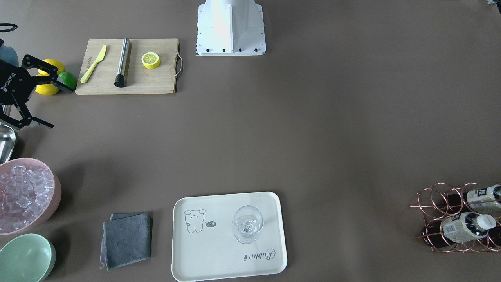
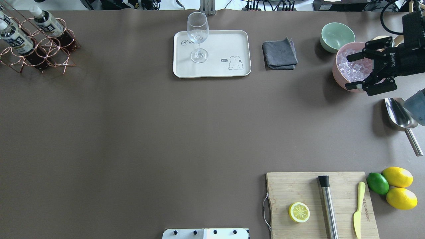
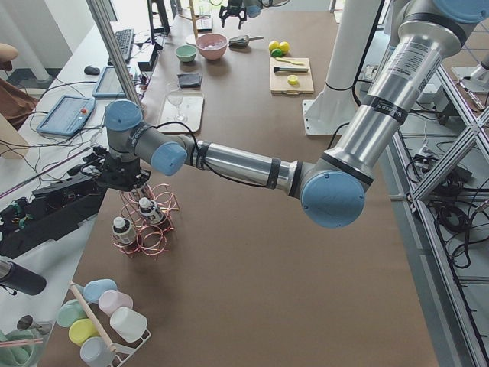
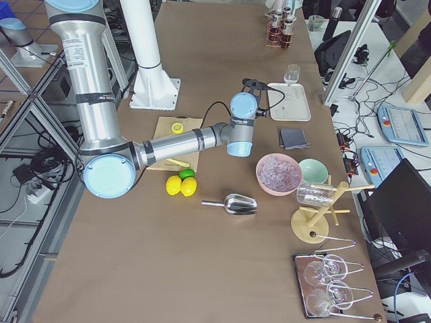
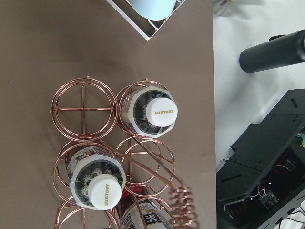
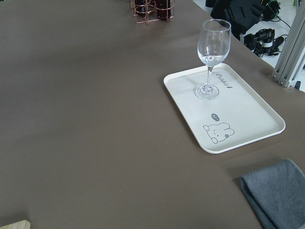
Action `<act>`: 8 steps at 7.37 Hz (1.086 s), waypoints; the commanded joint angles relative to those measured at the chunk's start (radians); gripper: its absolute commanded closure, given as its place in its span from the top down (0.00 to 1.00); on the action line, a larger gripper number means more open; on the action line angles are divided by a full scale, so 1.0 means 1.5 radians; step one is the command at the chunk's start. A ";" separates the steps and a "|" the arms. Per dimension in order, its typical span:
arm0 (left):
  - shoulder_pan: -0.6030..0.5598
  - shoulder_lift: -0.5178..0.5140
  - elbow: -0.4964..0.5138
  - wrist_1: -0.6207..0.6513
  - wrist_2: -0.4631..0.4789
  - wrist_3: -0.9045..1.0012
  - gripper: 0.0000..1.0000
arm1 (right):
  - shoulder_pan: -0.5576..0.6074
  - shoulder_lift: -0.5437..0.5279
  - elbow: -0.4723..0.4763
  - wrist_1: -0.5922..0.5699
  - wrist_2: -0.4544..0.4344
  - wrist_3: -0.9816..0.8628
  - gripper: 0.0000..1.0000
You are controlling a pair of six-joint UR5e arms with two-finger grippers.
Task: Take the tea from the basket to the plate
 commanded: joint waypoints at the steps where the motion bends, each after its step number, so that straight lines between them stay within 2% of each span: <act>1: -0.007 0.002 -0.024 0.001 -0.002 -0.003 0.00 | -0.011 0.001 -0.003 0.093 -0.031 0.119 1.00; 2: -0.015 0.007 -0.059 0.007 -0.002 -0.003 0.00 | -0.042 0.001 -0.004 0.159 -0.085 0.193 1.00; 3: -0.026 0.015 -0.112 0.031 -0.002 -0.003 0.00 | -0.097 0.001 -0.016 0.242 -0.165 0.264 1.00; 5: -0.020 0.154 -0.331 0.090 -0.002 -0.004 0.00 | -0.198 0.001 -0.043 0.365 -0.303 0.290 1.00; 6: 0.005 0.169 -0.397 0.122 0.000 -0.067 0.00 | -0.233 0.027 -0.059 0.418 -0.340 0.288 1.00; 8: 0.080 0.126 -0.482 0.249 0.007 -0.155 0.00 | -0.245 0.124 -0.147 0.512 -0.338 0.248 1.00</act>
